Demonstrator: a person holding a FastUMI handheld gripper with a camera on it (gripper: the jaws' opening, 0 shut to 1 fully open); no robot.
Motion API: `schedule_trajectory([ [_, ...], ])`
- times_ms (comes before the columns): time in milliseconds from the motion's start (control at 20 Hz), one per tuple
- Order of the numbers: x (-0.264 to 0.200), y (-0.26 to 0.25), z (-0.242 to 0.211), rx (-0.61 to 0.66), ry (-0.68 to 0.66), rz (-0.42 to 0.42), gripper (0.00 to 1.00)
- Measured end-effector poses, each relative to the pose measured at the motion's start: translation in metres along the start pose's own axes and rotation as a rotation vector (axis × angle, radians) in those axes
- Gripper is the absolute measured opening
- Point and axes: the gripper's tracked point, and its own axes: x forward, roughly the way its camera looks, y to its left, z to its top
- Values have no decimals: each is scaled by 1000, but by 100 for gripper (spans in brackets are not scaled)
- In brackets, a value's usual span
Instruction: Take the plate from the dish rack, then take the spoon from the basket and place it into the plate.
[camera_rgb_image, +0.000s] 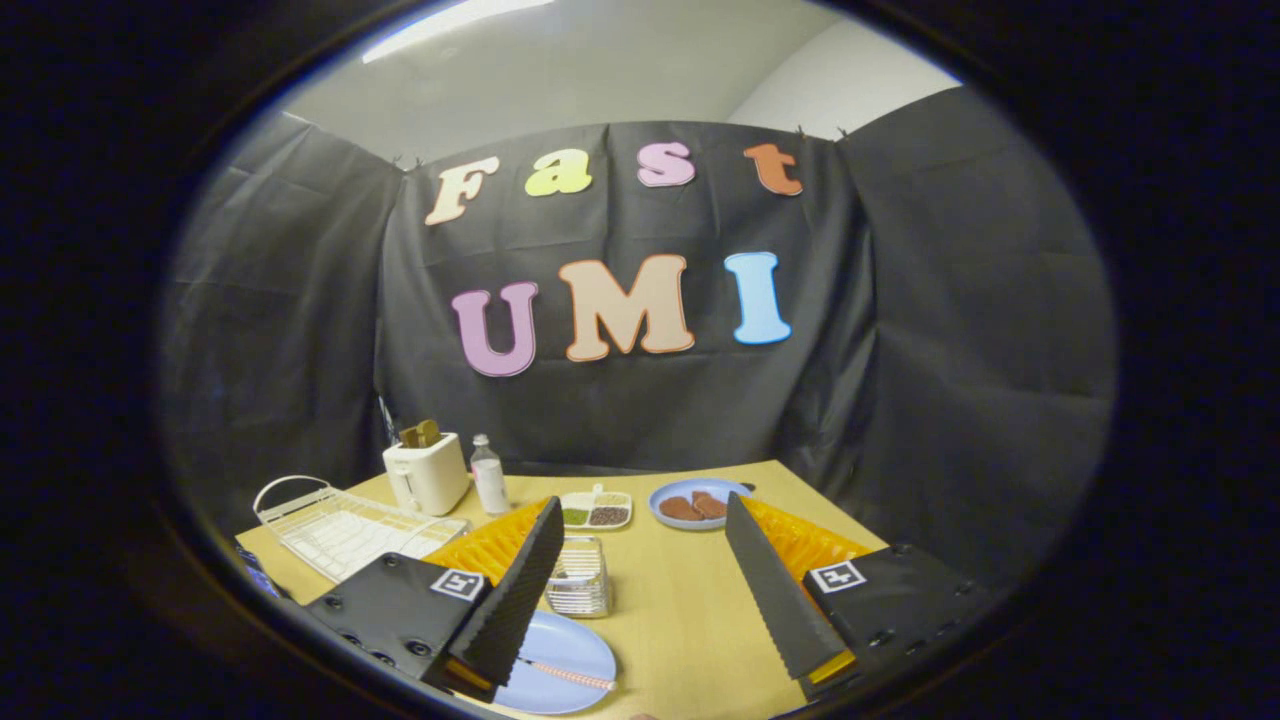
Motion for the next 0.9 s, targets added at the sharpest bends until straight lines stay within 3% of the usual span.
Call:
schedule_trajectory([
  [900,7,13,-32,13,40,4,100],
])
